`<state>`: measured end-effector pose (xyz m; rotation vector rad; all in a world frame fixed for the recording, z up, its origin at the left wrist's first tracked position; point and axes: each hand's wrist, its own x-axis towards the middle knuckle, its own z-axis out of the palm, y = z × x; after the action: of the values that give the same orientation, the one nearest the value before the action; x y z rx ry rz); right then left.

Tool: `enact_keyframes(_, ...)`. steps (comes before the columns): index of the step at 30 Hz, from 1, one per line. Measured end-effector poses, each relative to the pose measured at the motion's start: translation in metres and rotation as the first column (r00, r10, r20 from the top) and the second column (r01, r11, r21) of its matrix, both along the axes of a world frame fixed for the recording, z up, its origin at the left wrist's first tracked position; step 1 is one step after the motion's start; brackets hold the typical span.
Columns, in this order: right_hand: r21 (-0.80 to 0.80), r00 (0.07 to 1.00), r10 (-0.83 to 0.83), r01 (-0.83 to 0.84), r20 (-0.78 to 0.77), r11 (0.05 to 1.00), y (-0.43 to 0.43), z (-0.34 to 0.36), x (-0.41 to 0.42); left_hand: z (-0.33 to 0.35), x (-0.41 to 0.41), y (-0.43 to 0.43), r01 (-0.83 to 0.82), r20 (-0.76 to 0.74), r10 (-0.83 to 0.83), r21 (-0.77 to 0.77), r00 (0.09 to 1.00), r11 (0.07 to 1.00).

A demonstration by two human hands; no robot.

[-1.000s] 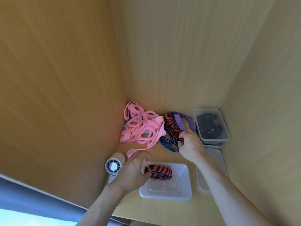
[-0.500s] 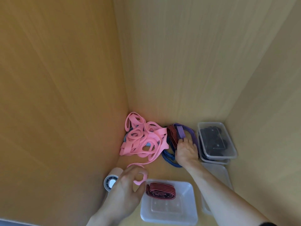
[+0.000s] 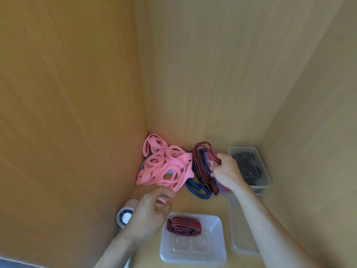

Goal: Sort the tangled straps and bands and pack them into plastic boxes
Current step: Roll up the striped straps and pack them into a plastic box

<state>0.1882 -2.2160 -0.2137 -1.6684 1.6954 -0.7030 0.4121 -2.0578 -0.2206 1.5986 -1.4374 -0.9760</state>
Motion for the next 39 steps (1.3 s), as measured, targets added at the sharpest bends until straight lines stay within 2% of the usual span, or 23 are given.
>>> enact_keyframes(5,-0.095,0.998,0.034,-0.029,0.052,0.995,0.015,0.032,-0.014,0.01,-0.017,-0.014,0.048,-0.053,-0.046,0.029,0.998,0.998)
enact_keyframes(9,-0.144,0.991,0.001,0.019,0.136,0.989,0.03,0.052,-0.02,0.021,-0.032,-0.033,0.099,-0.08,-0.097,0.026,0.992,0.995)
enact_keyframes(13,-0.196,0.974,0.007,0.038,0.225,0.98,0.04,0.075,-0.024,0.026,-0.048,-0.056,0.061,-0.122,-0.058,0.02,0.991,0.998)
enact_keyframes(20,-0.271,0.967,0.03,0.041,0.252,0.962,0.05,0.119,-0.026,0.02,-0.07,-0.075,0.114,-0.073,-0.11,0.055,0.991,0.992)
enact_keyframes(25,-0.389,0.953,0.078,0.044,0.292,0.92,0.057,0.149,-0.018,0.023,-0.075,-0.079,0.116,-0.051,-0.114,0.039,0.992,0.993)
enact_keyframes(29,-0.454,0.928,0.139,0.037,0.346,0.89,0.063,0.172,-0.005,0.025,-0.069,-0.072,0.192,-0.146,-0.181,0.067,0.973,0.979)
enact_keyframes(32,-0.478,0.909,0.157,0.052,0.386,0.877,0.067,0.183,0.003,0.023,-0.067,-0.067,0.222,-0.072,-0.219,0.04,0.973,0.974)
enact_keyframes(34,-0.474,0.896,0.156,0.067,0.416,0.878,0.069,0.187,0.006,0.024,-0.068,-0.066,0.187,-0.018,-0.186,0.016,0.982,0.982)
enact_keyframes(36,-0.464,0.886,0.14,0.092,0.442,0.881,0.07,0.19,0.006,0.025,-0.068,-0.064,0.164,-0.05,-0.163,0.023,0.985,0.986)
enact_keyframes(39,-0.433,0.868,0.093,0.148,0.487,0.889,0.071,0.191,0.001,0.031,-0.065,-0.061,0.137,-0.246,-0.115,0.076,0.962,0.988)
